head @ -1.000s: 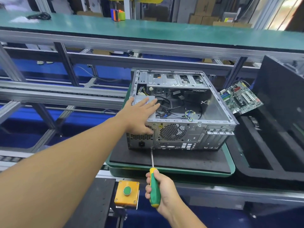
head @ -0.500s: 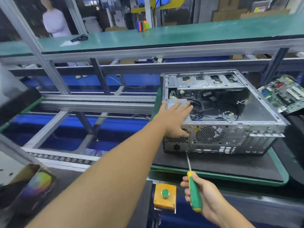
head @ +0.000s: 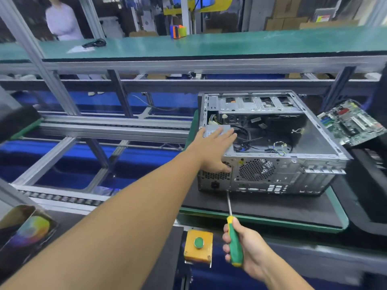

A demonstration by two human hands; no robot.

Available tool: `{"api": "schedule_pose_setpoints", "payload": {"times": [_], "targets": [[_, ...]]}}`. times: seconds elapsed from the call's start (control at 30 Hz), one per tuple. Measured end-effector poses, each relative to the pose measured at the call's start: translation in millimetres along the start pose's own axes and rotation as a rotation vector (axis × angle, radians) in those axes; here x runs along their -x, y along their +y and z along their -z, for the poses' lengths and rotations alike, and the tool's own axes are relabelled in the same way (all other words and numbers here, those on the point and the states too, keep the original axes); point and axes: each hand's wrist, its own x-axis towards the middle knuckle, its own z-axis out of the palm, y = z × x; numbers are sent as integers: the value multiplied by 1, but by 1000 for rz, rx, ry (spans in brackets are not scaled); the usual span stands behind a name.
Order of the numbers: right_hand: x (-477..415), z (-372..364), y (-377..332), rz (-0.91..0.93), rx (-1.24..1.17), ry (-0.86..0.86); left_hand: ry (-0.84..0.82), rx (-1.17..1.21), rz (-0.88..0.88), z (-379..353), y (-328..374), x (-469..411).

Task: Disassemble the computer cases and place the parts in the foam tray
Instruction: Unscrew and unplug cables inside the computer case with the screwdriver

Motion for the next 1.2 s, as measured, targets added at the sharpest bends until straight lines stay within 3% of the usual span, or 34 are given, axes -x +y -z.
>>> {"api": "schedule_pose_setpoints", "payload": {"times": [0.13,0.27,0.47,0.53,0.63,0.7,0.97,1.1,1.2], "targets": [[-4,3,2,27,44,65,-3,1,7,2,0,0],[-5,-5,8,126,149,255,-8,4,10,2,1,2],[-6,-4,14,390,709,553,7,-2,5,0,0,-1],[-6,-4,11,335,534,399,13,1,4,-2,-2,-2],[-4,-6,-2,56,118,60,15,6,-2,-3,-4,-2],[-4,-4,-2,-10,53,-22,18,10,-1,-3,-4,-2],[-8,1,9,210,214,163,23,5,2,-2,-4,-2],[-2,-3,-2,53,6,20,26,10,5,-2,-4,-2],[-1,-1,-5,39,-10,-45,35,18,8,-2,-4,-2]]}}
